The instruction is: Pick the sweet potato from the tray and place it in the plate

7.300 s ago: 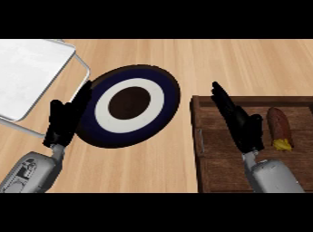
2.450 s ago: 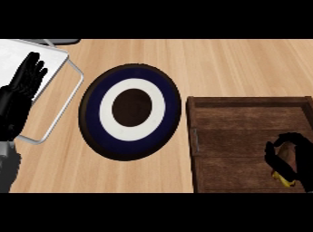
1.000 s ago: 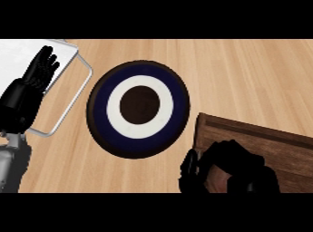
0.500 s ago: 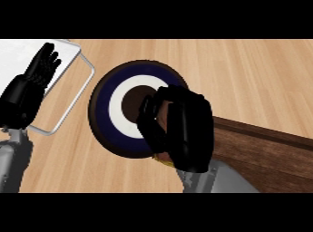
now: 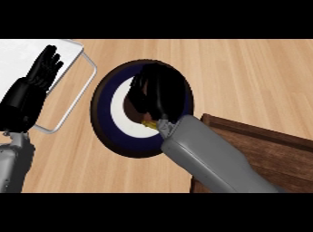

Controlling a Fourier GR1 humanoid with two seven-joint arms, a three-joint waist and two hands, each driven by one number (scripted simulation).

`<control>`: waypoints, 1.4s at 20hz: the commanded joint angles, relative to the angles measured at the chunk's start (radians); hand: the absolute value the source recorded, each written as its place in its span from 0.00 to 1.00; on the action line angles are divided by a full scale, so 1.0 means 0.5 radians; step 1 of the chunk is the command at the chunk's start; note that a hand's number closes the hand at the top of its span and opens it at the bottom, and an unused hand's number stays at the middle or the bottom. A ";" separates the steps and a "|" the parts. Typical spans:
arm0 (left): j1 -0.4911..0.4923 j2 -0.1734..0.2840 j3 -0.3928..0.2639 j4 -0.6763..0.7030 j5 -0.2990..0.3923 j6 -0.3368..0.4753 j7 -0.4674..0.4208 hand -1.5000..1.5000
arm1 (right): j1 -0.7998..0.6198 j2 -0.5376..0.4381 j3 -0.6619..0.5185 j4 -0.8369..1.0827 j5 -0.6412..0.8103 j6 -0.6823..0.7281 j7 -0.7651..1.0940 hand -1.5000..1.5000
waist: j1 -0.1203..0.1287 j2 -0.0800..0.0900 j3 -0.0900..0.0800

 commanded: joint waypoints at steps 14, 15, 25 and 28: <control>-0.110 -0.010 -0.020 0.020 -0.003 -0.050 0.056 0.50 | -0.355 0.004 0.103 0.513 -0.919 -1.079 -0.496 0.00 | 0.068 0.014 0.002; -0.023 -0.063 -0.063 -0.070 -0.071 0.030 0.043 0.50 | -0.338 0.004 -0.001 0.547 -0.942 -1.095 -0.609 0.00 | 0.048 0.008 0.003; 0.079 0.007 0.071 -0.086 0.025 -0.046 0.054 0.50 | 0.068 0.004 -0.251 0.118 -1.320 -1.205 -1.132 0.00 | -0.051 -0.013 0.003; 0.083 -0.005 0.068 -0.115 0.013 -0.035 0.087 0.50 | 0.334 -0.095 -0.283 -0.170 -1.352 -1.114 -1.275 0.00 | -0.080 -0.019 0.003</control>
